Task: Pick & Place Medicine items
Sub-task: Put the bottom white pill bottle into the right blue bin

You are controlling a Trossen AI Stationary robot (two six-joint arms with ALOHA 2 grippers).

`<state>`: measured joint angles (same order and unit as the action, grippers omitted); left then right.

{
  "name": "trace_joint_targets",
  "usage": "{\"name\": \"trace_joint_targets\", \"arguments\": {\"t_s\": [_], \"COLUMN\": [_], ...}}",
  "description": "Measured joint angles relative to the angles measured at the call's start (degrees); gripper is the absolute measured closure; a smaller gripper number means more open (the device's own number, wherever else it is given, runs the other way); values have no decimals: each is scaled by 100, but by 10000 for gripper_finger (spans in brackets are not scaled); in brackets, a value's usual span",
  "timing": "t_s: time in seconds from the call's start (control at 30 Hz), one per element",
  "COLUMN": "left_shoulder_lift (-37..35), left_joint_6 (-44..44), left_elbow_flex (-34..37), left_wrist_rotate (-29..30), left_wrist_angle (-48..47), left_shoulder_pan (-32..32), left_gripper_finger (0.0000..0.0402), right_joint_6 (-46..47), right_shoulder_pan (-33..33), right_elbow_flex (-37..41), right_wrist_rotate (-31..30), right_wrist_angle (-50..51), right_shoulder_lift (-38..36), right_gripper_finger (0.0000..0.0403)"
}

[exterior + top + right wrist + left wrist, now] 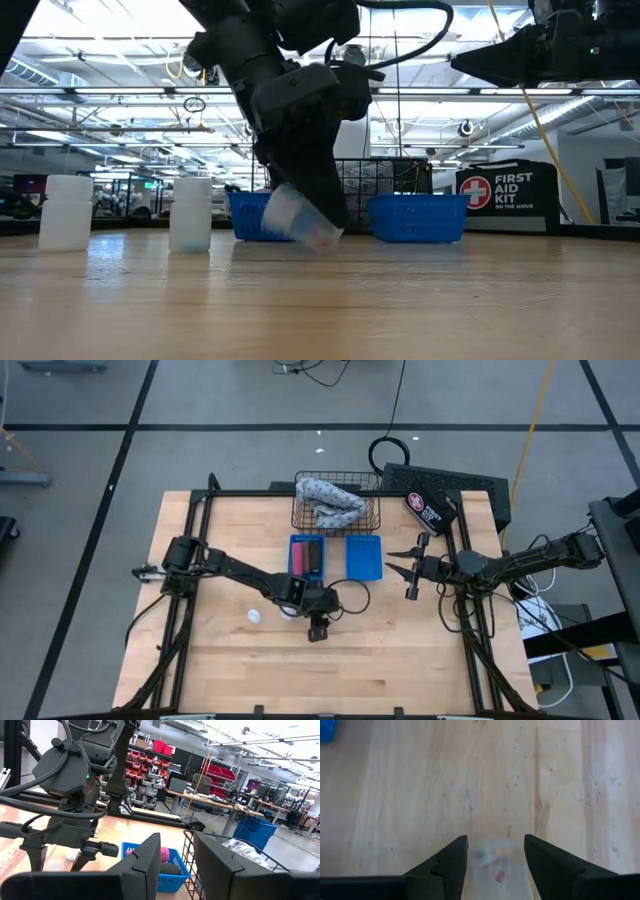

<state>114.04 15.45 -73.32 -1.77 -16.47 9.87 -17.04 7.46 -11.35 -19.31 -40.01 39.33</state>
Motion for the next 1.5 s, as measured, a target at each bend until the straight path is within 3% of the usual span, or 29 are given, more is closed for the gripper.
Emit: {"name": "trace_joint_targets", "arguments": {"t_s": [0.23,0.37,0.5,0.7,0.8,1.03,1.23,1.5], "left_shoulder_lift": [-4,-114,-684,-1733,-1950,-1574,-938,-641], "left_joint_6": [-141,-251,-314,-313,-143,-214,210,-93], "left_elbow_flex": [121,-57,-192,44,368,943,970,973], "left_wrist_rotate": [572,518,325,1086,1166,1232,1236,1242], "left_wrist_angle": [31,-157,-140,-43,-75,-37,143,166], "left_shoulder_pan": [13,-79,-183,83,339,598,479,425], "left_gripper_finger": [195,195,195,195,195,195,195,195], "right_joint_6": [-11,-11,-29,-5,79,135,136,138], "right_shoulder_pan": [0,0,0,0,0,-2,-2,-2], "right_elbow_flex": [0,0,0,0,-2,-2,-2,-2], "right_wrist_rotate": [-4,-6,-13,-39,-22,-28,-33,-31], "right_wrist_angle": [39,39,37,45,92,117,52,37], "right_shoulder_lift": [0,1,2,2,3,92,125,149], "right_gripper_finger": [298,298,298,298,298,298,298,298]}}
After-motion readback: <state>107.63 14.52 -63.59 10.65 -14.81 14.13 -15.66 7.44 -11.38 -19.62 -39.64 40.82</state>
